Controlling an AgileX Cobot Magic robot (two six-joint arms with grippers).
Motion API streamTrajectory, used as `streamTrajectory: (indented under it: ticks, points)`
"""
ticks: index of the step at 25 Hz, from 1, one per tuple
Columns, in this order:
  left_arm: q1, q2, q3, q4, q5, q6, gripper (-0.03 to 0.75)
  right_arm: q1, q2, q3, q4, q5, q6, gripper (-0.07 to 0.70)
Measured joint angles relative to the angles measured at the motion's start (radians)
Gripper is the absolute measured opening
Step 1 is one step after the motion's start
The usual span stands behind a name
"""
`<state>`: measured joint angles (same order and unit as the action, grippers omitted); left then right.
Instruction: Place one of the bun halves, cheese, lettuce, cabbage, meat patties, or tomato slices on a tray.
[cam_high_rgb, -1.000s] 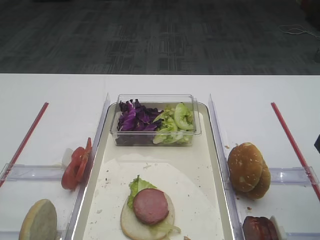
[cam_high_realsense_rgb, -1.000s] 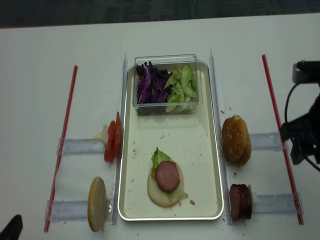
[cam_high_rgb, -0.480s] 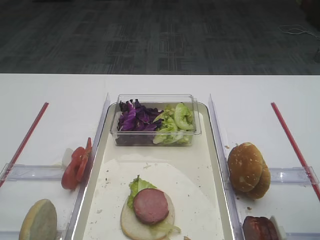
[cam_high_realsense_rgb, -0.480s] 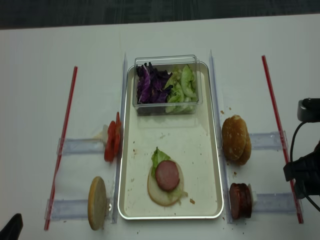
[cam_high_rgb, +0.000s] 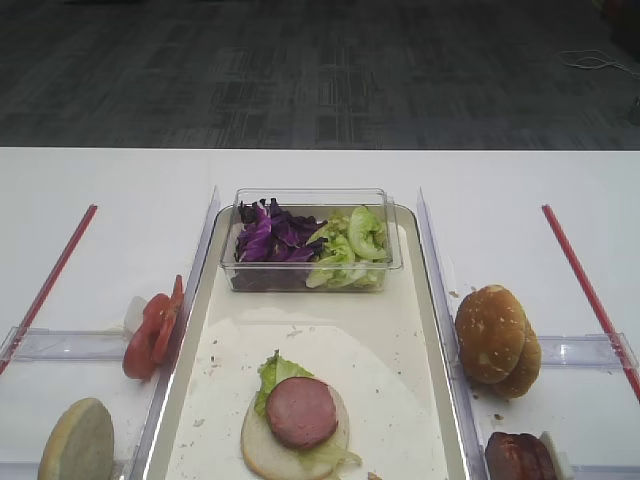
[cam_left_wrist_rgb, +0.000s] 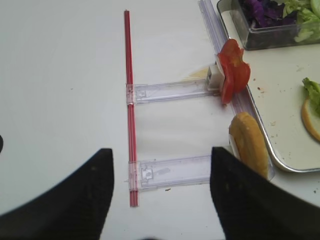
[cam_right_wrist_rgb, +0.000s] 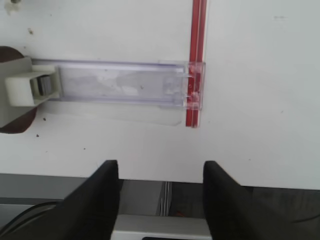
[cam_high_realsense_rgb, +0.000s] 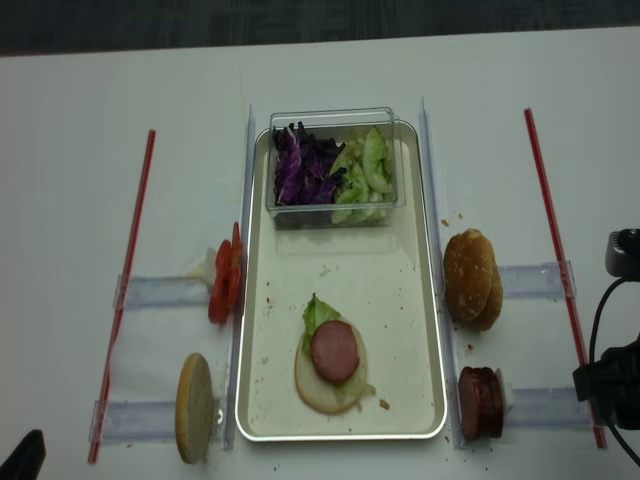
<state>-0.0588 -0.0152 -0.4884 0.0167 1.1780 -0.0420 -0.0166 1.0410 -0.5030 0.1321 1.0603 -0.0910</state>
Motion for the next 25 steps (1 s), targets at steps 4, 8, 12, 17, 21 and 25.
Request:
streamTrajectory:
  ticks: [4, 8, 12, 17, 21, 25]
  points:
    - [0.000, 0.000, 0.000, 0.000, 0.000, 0.000, 0.428, 0.000, -0.060, 0.004, 0.002, 0.000, 0.000, 0.390]
    - [0.000, 0.000, 0.000, 0.000, 0.000, 0.000, 0.428, 0.000, -0.125, 0.012, 0.002, 0.002, 0.000, 0.390]
    - [0.000, 0.000, 0.000, 0.000, 0.000, 0.000, 0.428, 0.000, -0.194, 0.034, 0.002, 0.009, 0.000, 0.390]
    - [0.000, 0.000, 0.000, 0.000, 0.000, 0.000, 0.428, 0.000, -0.282, 0.034, 0.002, 0.011, -0.001, 0.390]
    - [0.000, 0.000, 0.000, 0.000, 0.000, 0.000, 0.428, 0.000, -0.349, 0.034, 0.002, 0.016, -0.005, 0.390]
    - [0.000, 0.000, 0.000, 0.000, 0.000, 0.000, 0.428, 0.000, -0.412, 0.035, 0.002, 0.017, -0.008, 0.390]
